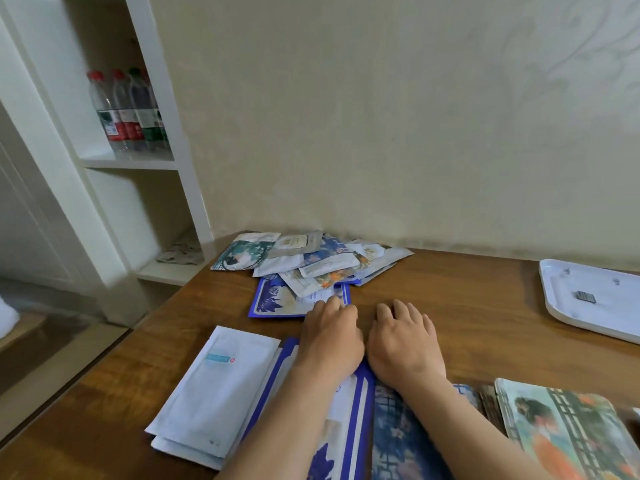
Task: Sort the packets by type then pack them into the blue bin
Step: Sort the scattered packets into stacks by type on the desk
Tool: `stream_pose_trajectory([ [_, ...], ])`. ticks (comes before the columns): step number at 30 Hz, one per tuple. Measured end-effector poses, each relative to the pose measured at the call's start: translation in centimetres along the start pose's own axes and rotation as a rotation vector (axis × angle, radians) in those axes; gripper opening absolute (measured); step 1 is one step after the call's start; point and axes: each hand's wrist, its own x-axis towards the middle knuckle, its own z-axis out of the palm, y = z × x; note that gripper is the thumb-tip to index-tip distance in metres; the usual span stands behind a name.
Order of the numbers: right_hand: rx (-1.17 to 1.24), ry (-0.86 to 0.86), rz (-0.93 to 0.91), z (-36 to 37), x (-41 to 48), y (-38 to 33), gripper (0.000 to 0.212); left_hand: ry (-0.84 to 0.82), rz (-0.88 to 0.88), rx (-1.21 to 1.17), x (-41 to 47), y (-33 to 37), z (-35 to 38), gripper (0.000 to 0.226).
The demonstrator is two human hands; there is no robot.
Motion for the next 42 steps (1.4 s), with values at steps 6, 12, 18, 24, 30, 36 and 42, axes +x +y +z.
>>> stream_pose_trajectory([
  [6,0.014,-0.008,0.003,-0.1,-0.2,-0.2,0.042,0.019,0.008,-0.018,0.1,-0.2,0.1,0.030],
  [12,0.007,-0.005,0.008,-0.3,-0.2,-0.3,0.042,0.046,0.018,-0.047,-0.1,-0.2,0.2,0.025],
  [18,0.031,-0.009,0.007,-0.5,-0.5,-0.4,0.041,0.112,-0.043,0.122,1.8,-0.3,-2.0,0.067],
  [24,0.048,-0.002,0.008,-0.6,-0.7,-0.4,0.043,-0.154,-0.109,0.246,8.6,-3.3,-3.5,0.118],
  [30,0.058,0.002,0.019,-0.2,-0.2,-0.3,0.042,-0.339,-0.112,0.158,14.1,-5.0,-2.9,0.117],
  [36,0.046,0.005,0.018,-0.2,-0.1,-0.2,0.041,-0.379,0.018,0.361,14.7,-4.1,-3.1,0.093],
  [42,0.046,-0.001,0.031,-0.1,-0.1,-0.2,0.040,-0.360,-0.038,0.400,14.3,-2.3,-2.1,0.092],
])
